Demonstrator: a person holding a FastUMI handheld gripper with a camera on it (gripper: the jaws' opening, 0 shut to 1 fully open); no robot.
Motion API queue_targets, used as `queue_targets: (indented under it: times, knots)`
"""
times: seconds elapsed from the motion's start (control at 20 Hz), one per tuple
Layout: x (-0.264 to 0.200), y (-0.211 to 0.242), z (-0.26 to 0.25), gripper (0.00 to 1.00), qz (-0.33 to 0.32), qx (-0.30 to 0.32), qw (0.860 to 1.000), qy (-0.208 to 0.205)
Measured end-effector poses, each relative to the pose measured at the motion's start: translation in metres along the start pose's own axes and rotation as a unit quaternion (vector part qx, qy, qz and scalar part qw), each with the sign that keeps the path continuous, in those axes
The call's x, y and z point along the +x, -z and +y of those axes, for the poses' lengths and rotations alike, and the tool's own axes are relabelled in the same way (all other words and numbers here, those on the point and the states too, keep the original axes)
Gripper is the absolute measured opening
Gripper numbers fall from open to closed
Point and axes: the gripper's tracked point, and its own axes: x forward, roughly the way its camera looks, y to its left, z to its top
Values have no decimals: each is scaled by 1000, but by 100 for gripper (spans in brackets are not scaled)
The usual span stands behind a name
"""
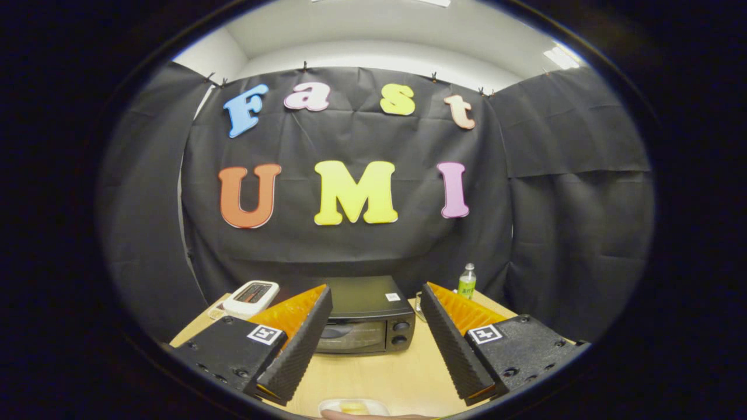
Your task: Open the toaster oven, put the food inside, and close the toaster oven door.
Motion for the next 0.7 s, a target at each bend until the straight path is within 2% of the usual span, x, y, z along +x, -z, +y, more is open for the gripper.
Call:
queue_targets:
  times: [0.4, 0.7]
  knots:
    - [71, 28, 8, 100, 25, -7, 1000, -2]
    - [124, 74, 38, 100, 72, 5, 997, -30]
